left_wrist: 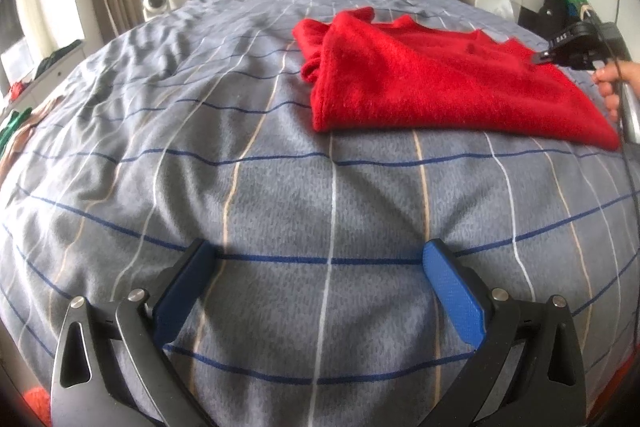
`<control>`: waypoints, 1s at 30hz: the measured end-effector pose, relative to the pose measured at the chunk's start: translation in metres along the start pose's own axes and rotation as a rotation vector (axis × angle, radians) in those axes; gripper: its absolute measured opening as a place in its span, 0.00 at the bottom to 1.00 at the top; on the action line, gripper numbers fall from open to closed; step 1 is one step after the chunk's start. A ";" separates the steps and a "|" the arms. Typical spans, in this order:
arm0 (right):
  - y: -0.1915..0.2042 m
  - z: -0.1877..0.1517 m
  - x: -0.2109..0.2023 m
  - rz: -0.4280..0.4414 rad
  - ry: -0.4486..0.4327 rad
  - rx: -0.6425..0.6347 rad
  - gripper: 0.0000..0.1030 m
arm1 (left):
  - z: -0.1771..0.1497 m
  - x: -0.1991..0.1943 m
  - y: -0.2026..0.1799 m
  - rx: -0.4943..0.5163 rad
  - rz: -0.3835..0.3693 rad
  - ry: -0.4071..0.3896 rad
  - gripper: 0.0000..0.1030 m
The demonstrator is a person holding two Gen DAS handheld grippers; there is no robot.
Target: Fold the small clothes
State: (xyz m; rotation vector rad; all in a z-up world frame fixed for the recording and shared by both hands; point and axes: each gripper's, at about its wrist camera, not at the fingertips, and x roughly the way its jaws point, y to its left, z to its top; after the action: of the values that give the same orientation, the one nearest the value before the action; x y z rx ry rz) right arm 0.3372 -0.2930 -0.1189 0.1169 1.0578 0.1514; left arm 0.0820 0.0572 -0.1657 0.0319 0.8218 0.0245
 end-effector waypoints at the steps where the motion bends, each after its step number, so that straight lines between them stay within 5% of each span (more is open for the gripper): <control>1: -0.012 0.000 -0.006 -0.033 -0.034 0.053 0.03 | 0.000 0.000 0.000 0.000 0.001 -0.001 1.00; 6: -0.026 -0.007 0.003 -0.040 0.011 0.125 0.05 | 0.000 0.000 -0.001 0.003 0.003 -0.007 1.00; 8: -0.026 -0.010 0.000 -0.016 0.021 0.140 0.20 | 0.000 0.000 -0.001 0.003 0.004 -0.010 1.00; 10: -0.031 -0.013 -0.014 0.026 -0.014 0.179 0.51 | 0.000 -0.001 -0.001 0.004 0.005 -0.012 1.00; 16: -0.056 -0.045 -0.050 0.144 -0.030 0.316 0.62 | -0.001 -0.001 -0.001 0.001 0.004 -0.011 1.00; 24: -0.056 -0.081 -0.042 0.226 -0.026 0.370 0.61 | -0.003 -0.024 0.002 -0.034 -0.010 0.026 0.99; 25: -0.051 -0.081 -0.037 0.269 -0.012 0.363 0.43 | -0.003 -0.028 0.003 -0.042 -0.023 0.025 0.99; 27: -0.037 -0.079 -0.030 0.178 0.045 0.294 0.09 | -0.001 -0.044 0.011 -0.070 -0.047 -0.024 0.99; 30: -0.019 -0.069 -0.043 0.081 0.023 0.260 0.09 | 0.005 -0.058 0.030 -0.096 0.027 -0.116 0.99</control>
State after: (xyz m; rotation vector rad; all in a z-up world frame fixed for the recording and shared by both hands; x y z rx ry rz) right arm 0.2571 -0.3176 -0.1184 0.3940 1.0924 0.0882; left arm 0.0462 0.0846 -0.1184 -0.0461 0.7034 0.0866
